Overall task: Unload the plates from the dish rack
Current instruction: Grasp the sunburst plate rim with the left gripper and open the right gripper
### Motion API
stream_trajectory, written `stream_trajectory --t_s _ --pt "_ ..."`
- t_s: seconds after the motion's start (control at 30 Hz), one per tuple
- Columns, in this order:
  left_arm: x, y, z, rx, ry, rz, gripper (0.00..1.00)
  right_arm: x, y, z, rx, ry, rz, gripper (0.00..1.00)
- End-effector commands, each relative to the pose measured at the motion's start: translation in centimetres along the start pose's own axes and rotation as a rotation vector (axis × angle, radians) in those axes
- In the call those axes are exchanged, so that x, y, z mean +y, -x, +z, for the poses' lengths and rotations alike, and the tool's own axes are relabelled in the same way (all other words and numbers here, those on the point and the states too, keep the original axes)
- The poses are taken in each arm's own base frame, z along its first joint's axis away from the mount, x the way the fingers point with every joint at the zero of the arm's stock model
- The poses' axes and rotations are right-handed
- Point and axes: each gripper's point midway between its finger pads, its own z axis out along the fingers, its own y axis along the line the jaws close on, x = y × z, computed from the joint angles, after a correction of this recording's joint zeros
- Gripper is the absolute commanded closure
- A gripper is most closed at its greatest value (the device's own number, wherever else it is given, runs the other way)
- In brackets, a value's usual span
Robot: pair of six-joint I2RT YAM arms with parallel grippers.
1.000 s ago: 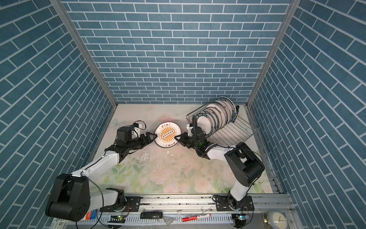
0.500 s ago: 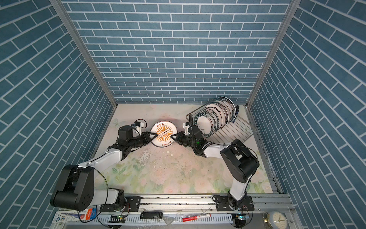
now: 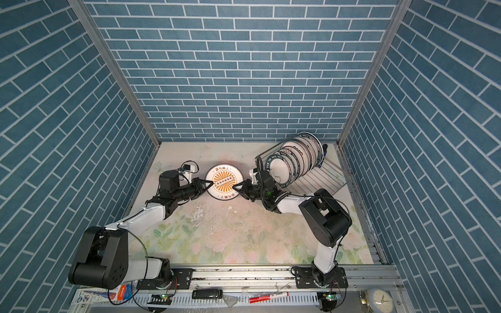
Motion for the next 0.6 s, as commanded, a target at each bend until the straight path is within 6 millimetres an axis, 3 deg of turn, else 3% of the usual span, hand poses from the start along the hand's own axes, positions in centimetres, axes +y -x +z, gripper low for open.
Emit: stream_trajectory --t_s 0.0,0.23,0.57 --pt "-0.4 -1.3 0.0 0.054 0.002 0.049 1.0 5.3 0.5 0.2 -0.007 0.101 -0.147 0.7" --pt "-1.1 -0.9 -1.1 0.034 0.024 0.051 1.0 4.6 0.7 -0.2 -0.015 0.018 -0.191 0.52" --pt "-1.1 -0.3 -3.2 -0.012 0.078 0.04 1.0 3.0 1.6 -1.5 -0.042 -0.148 -0.266 0.4"
